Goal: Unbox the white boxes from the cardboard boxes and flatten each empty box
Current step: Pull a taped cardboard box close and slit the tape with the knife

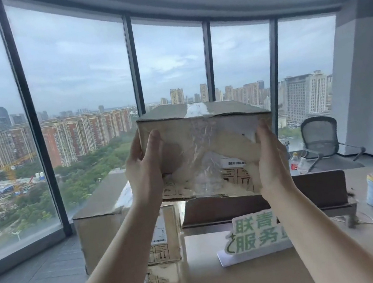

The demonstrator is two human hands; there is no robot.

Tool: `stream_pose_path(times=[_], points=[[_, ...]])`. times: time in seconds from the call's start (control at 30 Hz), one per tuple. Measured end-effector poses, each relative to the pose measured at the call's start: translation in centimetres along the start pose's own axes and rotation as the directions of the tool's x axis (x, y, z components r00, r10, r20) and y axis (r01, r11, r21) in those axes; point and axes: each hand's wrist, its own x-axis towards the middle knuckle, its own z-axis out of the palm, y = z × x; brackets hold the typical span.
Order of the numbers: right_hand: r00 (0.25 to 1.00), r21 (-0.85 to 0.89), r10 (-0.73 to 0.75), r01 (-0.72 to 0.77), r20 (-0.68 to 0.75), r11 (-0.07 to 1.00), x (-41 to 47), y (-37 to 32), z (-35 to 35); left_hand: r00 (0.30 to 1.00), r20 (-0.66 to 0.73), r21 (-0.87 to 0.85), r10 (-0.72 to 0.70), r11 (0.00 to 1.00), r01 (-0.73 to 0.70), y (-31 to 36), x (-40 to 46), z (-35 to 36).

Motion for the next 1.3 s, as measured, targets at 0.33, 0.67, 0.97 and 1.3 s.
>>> stream_pose_path(times=[0.33,0.67,0.97,1.3], points=[[0.995,-0.056,0.015,-0.02,-0.099,0.998,5.3,2.0,-19.8,0.981,0.034,-0.113,-0.192,0.974,0.195,-6.6,-9.7,17.7],[0.972,-0.197,0.226,-0.233,-0.058,0.952,5.6,13.3,-35.6,0.891,-0.04,-0.096,-0.452,0.89,0.447,-18.5,-23.1,26.1],[0.888,-0.218,0.435,-0.459,-0.151,0.861,0.3,23.8,-41.8,0.799,-0.089,0.013,-0.594,0.802,0.597,-28.2,-32.2,24.9],[0.796,-0.201,0.589,-0.605,-0.136,0.771,-3.1,27.9,-44.4,0.752,0.049,0.116,-0.658,0.751,0.65,-30.7,-35.1,22.1]])
